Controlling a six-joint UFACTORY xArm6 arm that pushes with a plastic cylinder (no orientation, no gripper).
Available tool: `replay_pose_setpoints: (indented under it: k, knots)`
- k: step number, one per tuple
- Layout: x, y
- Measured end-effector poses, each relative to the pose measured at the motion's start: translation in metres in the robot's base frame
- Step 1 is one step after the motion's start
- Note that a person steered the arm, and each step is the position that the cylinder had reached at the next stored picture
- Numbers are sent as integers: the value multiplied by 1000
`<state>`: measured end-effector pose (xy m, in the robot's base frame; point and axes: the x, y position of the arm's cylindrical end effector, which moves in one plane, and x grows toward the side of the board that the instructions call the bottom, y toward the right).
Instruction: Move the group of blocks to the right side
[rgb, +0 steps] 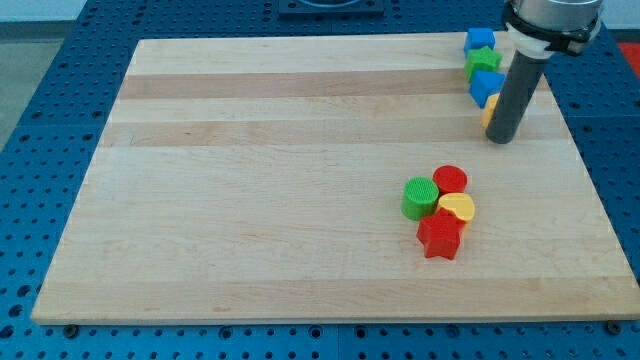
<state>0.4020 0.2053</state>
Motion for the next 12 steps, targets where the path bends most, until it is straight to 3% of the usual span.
replay_pose_setpoints:
  k: [3, 6, 9, 11, 12]
  knots:
    - [0, -2]
    - [2, -107]
    - [76, -167]
    - [123, -164]
    - [123, -160]
